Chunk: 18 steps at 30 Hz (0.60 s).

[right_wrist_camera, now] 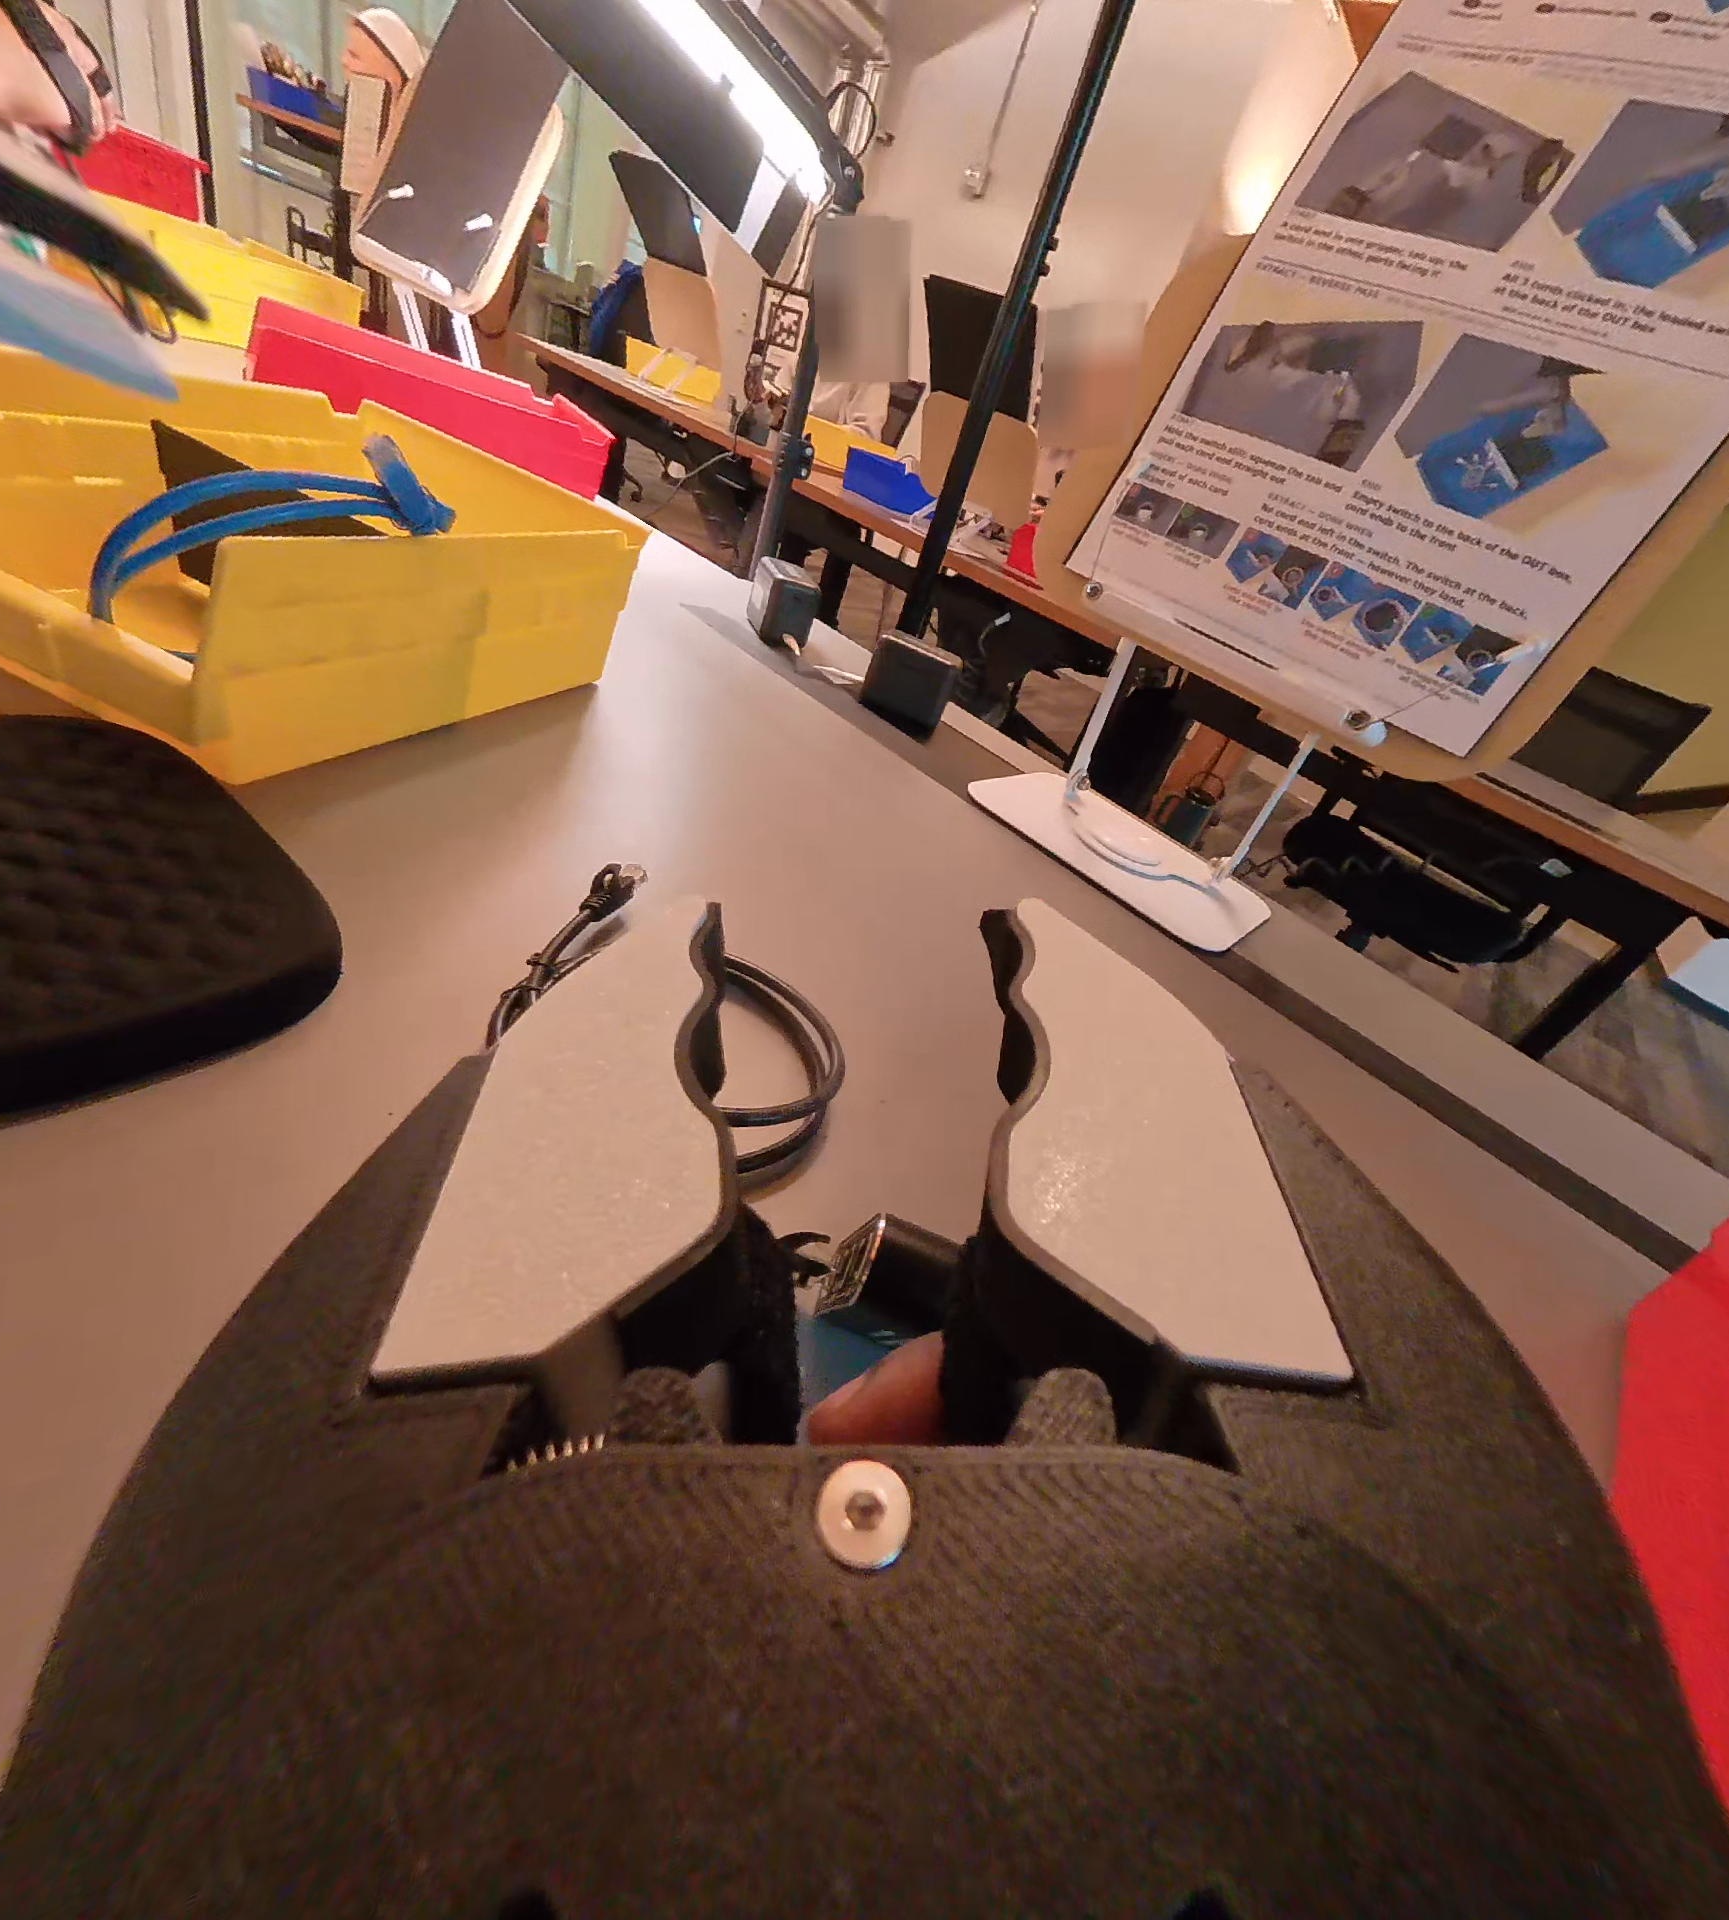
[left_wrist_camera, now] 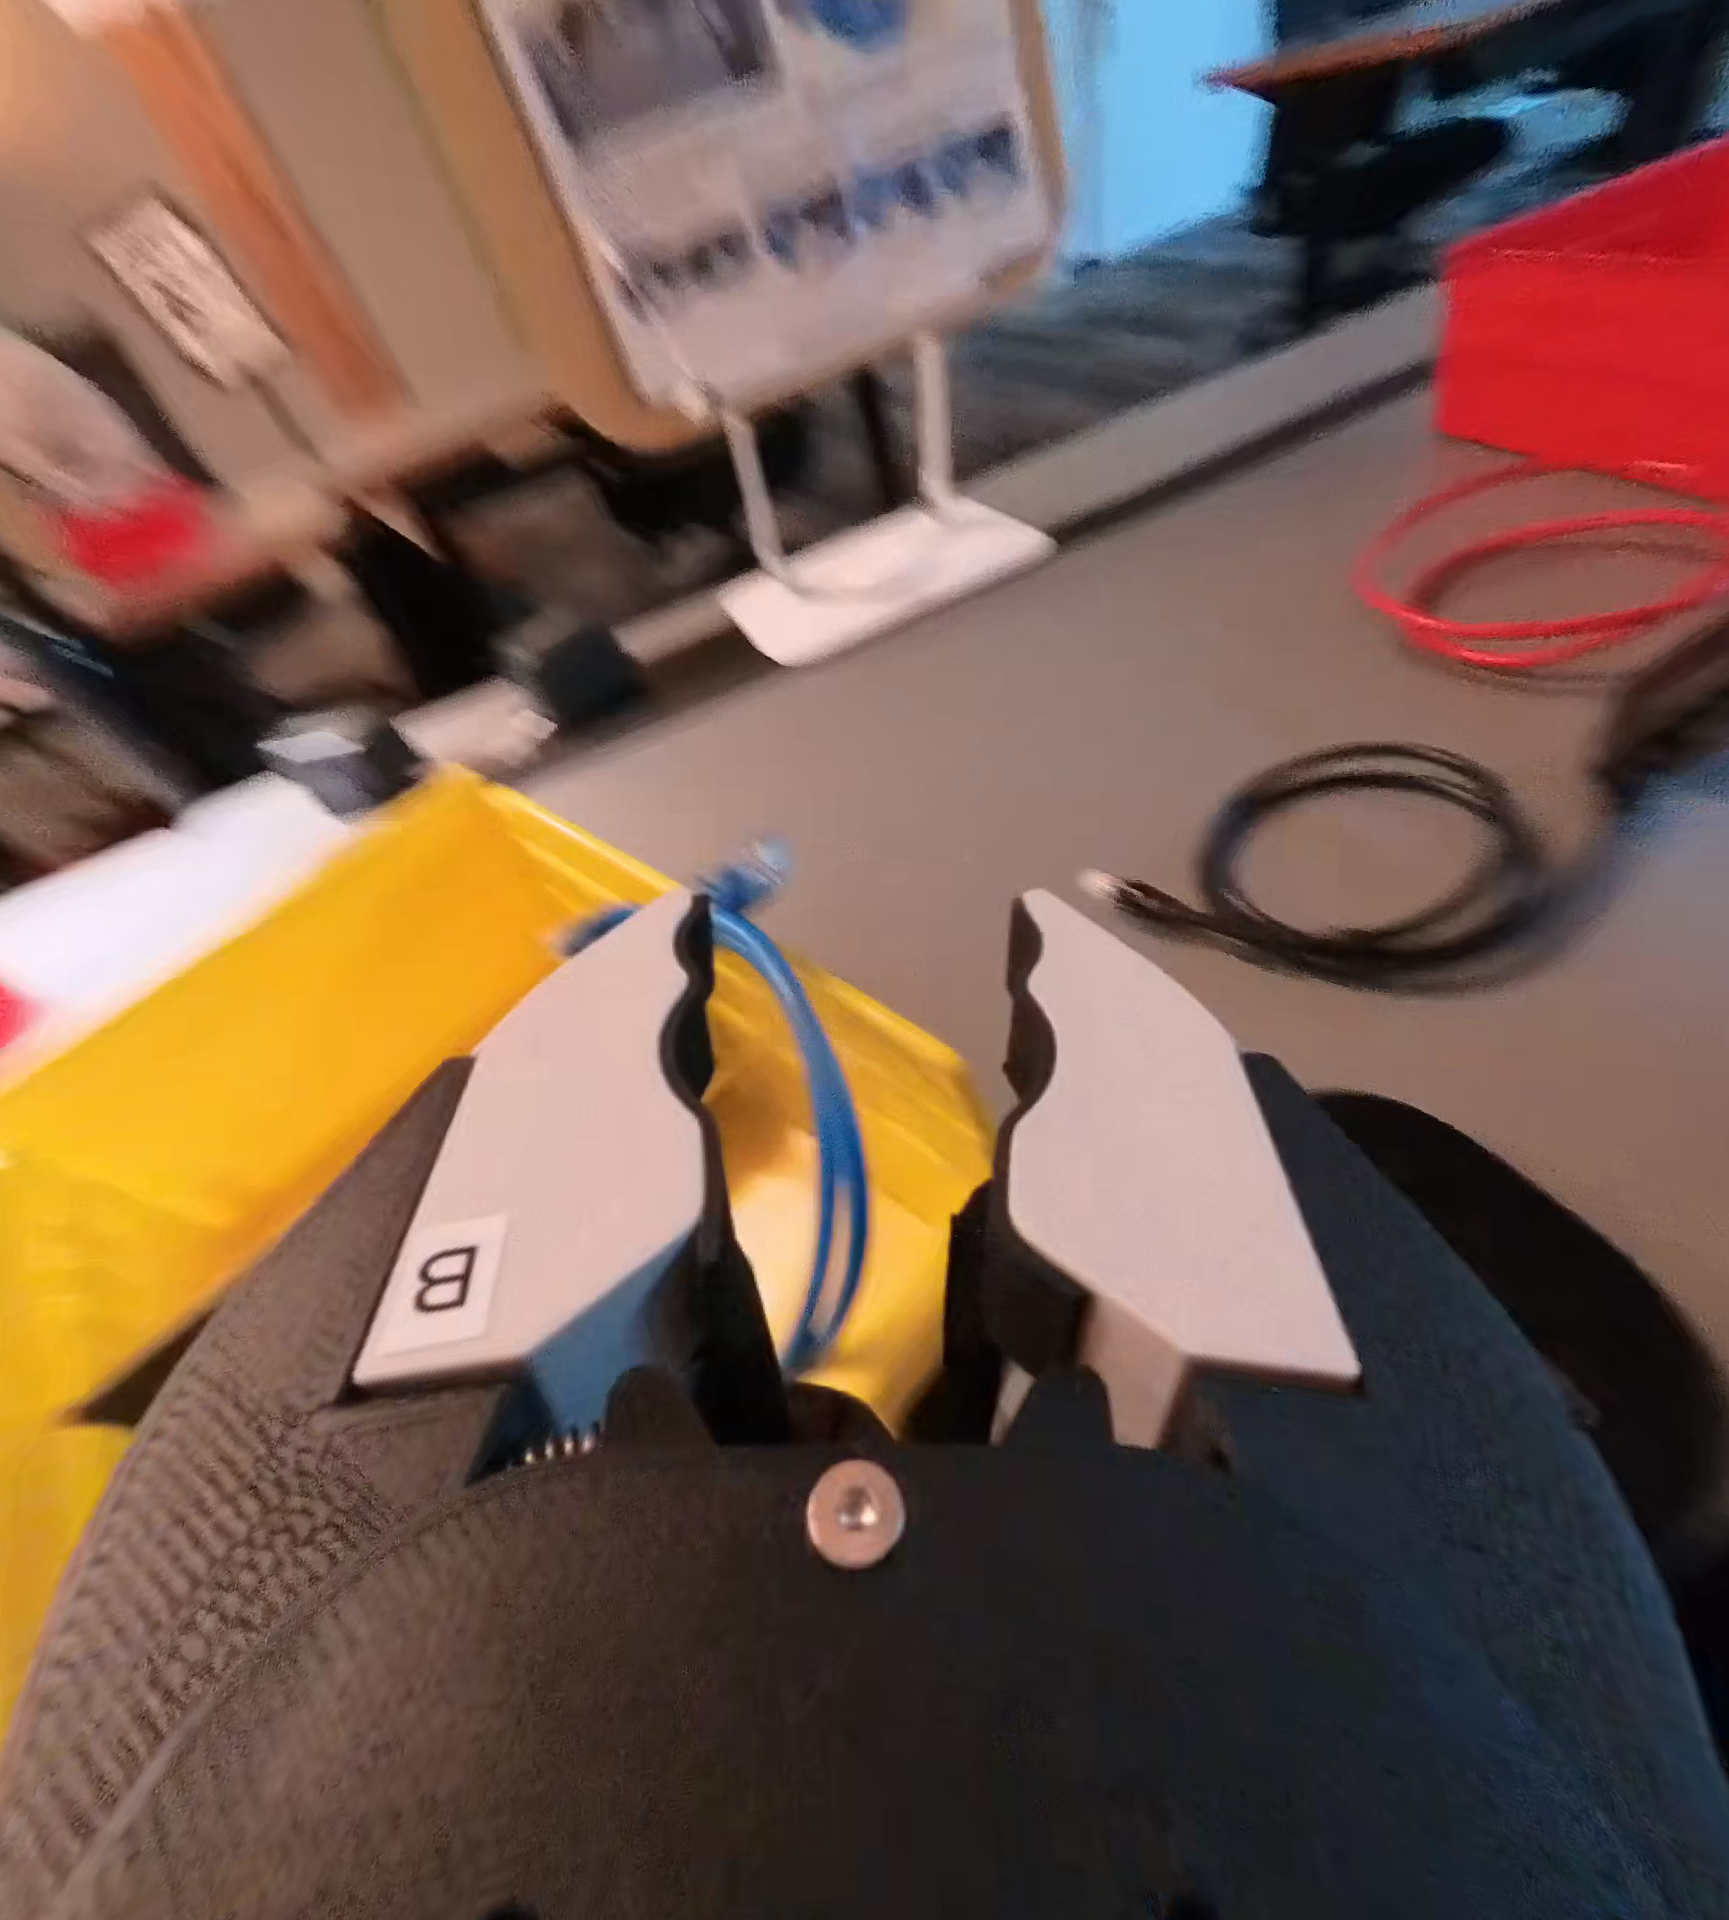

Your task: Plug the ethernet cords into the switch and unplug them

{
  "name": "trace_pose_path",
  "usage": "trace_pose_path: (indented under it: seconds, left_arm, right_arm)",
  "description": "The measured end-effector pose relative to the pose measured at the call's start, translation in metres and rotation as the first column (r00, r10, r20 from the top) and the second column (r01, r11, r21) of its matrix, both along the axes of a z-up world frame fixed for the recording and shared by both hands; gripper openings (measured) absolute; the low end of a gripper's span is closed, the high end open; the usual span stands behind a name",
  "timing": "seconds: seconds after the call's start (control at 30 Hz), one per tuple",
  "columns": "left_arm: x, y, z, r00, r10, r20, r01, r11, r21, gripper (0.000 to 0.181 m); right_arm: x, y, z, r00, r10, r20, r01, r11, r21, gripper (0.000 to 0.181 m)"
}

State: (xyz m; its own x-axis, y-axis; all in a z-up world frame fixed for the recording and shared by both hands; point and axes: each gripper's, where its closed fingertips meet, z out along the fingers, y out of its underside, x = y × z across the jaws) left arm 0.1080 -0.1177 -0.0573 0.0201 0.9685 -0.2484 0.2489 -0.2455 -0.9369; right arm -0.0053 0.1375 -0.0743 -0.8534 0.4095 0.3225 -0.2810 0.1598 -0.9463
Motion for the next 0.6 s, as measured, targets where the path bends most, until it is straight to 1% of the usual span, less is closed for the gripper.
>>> trace_pose_path:
  seconds: [0.03,0.07,0.13,0.17,0.2,0.23,0.3,0.33,0.4,0.47,0.5,0.53,0.57,0.6]
  left_arm:
    - [0.001,0.005,-0.012,0.996,-0.057,0.068,0.052,0.997,0.065,0.056]
    - [0.002,0.002,-0.024,0.991,-0.061,0.122,0.051,0.995,0.084,0.056]
    - [0.001,-0.022,-0.043,0.977,0.064,0.202,-0.069,0.997,0.019,0.052]
    - [0.001,-0.030,-0.051,0.966,0.107,0.234,-0.108,0.994,-0.008,0.049]
    - [0.001,-0.032,-0.058,0.958,0.120,0.261,-0.120,0.993,-0.015,0.045]
    - [-0.001,-0.032,-0.065,0.952,0.110,0.287,-0.110,0.994,-0.015,0.038]
    - [-0.003,-0.030,-0.078,0.934,0.098,0.343,-0.088,0.995,-0.044,0.014]
    - [-0.003,-0.034,-0.079,0.930,0.126,0.345,-0.105,0.991,-0.080,0.007]
    - [-0.003,-0.044,-0.064,0.940,0.214,0.267,-0.165,0.967,-0.195,0.006]
    - [0.000,-0.051,-0.038,0.943,0.300,0.147,-0.241,0.915,-0.323,0.006]
    - [0.001,-0.051,-0.022,0.944,0.324,0.068,-0.275,0.883,-0.381,0.005]
    - [0.003,-0.049,-0.005,0.941,0.339,-0.017,-0.309,0.836,-0.454,0.005]
    - [0.005,-0.044,0.011,0.935,0.339,-0.104,-0.341,0.776,-0.531,0.005]
    - [0.006,-0.036,0.028,0.925,0.320,-0.205,-0.377,0.700,-0.607,0.005]
  right_arm:
    - [0.000,-0.001,-0.001,1.000,0.002,0.005,-0.002,1.000,0.001,0.050]
    - [0.000,-0.001,-0.003,1.000,0.004,0.008,-0.004,1.000,0.004,0.050]
    - [0.000,-0.003,-0.005,1.000,0.003,0.005,-0.003,1.000,0.016,0.050]
    - [0.000,-0.004,-0.006,1.000,0.001,-0.001,-0.001,1.000,0.022,0.050]
    - [0.000,-0.004,-0.006,1.000,-0.001,-0.008,0.001,1.000,0.027,0.050]
    - [0.000,-0.004,-0.006,1.000,-0.004,-0.014,0.004,1.000,0.029,0.049]
    - [-0.001,-0.003,-0.006,1.000,-0.007,-0.015,0.007,1.000,0.029,0.049]
    - [-0.001,-0.003,-0.006,1.000,-0.007,-0.013,0.007,1.000,0.027,0.049]
    - [-0.002,-0.002,-0.005,1.000,-0.008,-0.011,0.008,1.000,0.019,0.049]
    - [-0.002,-0.002,-0.005,1.000,-0.003,-0.007,0.003,1.000,0.012,0.049]
    - [-0.001,-0.002,-0.005,1.000,0.002,-0.006,-0.002,1.000,0.007,0.049]
    - [0.000,-0.003,-0.005,1.000,0.008,-0.005,-0.008,1.000,0.004,0.049]
    - [0.001,-0.004,-0.005,1.000,0.013,-0.002,-0.013,1.000,0.002,0.049]
    - [0.002,-0.005,-0.006,1.000,0.021,0.003,-0.021,1.000,-0.001,0.049]
